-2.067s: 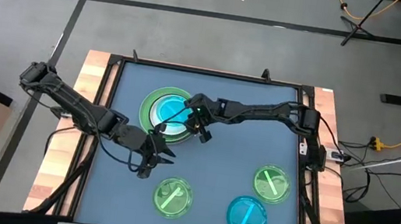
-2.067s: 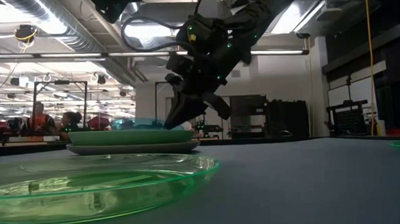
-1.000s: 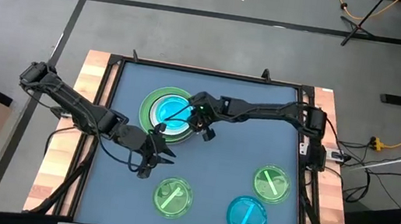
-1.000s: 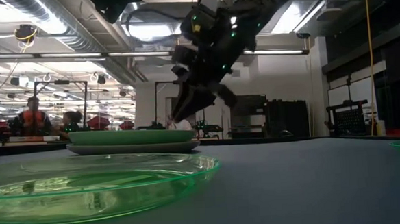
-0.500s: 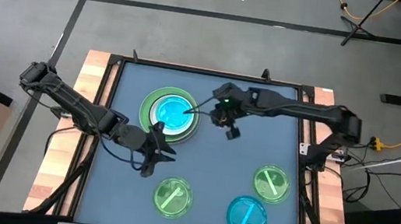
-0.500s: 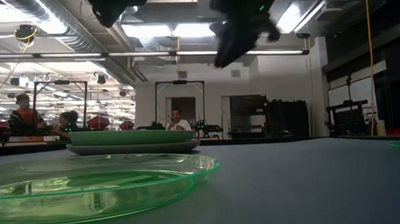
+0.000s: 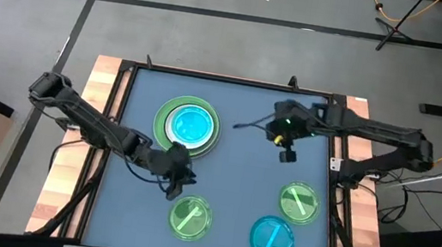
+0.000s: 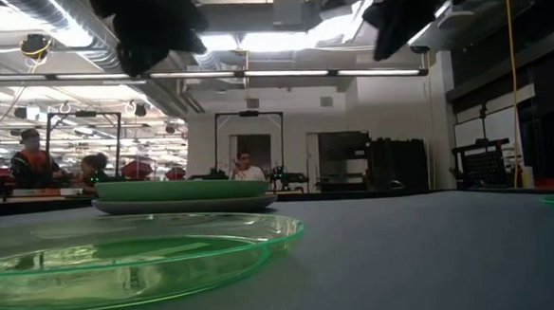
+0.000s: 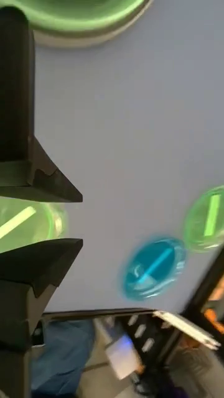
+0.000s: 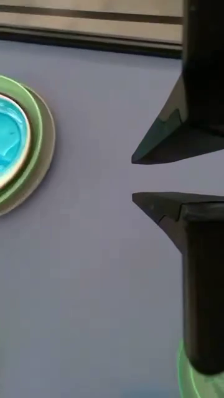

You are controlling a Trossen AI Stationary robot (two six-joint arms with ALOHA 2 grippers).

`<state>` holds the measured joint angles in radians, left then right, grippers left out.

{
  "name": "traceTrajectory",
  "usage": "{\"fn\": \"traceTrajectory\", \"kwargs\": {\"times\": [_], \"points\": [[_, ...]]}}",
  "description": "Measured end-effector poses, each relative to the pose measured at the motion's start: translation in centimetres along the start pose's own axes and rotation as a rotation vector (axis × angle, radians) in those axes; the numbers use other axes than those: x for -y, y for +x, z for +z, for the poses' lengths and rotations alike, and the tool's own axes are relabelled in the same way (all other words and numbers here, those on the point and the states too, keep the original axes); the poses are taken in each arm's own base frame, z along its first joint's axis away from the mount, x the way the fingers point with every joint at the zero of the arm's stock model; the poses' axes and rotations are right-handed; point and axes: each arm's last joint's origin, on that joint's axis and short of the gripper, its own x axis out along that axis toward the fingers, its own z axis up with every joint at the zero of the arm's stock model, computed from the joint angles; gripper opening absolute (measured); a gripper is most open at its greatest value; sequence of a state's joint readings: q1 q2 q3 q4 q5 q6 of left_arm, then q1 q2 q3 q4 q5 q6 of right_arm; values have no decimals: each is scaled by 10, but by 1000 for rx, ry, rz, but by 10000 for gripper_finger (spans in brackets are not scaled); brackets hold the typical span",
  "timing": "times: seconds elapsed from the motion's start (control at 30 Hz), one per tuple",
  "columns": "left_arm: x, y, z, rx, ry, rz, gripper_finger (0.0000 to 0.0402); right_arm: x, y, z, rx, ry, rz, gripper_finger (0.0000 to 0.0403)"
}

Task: Stack plastic plates
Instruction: Stack the left light green plate on top of the blue plate

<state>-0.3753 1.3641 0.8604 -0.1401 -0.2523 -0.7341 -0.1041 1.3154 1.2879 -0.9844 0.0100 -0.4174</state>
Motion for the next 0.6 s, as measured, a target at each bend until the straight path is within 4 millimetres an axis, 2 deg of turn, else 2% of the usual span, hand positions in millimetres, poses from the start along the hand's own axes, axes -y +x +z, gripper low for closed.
{"fn": "traceTrajectory", "kwargs": {"times": [0.17,0.33,0.5,0.6], "points": [[0,19,-15,-102,-66,4,96,-28,-6,-23,-27,53,-39,73],[1,33,-31,-165,-42,34,96,-52,-5,-48,-47,109,-76,73],[-2,42,-43,-217,-93,90,96,-69,3,-66,-76,169,-116,73],[-7,45,-50,-260,-149,154,96,-75,9,-70,-76,178,-111,73]]}}
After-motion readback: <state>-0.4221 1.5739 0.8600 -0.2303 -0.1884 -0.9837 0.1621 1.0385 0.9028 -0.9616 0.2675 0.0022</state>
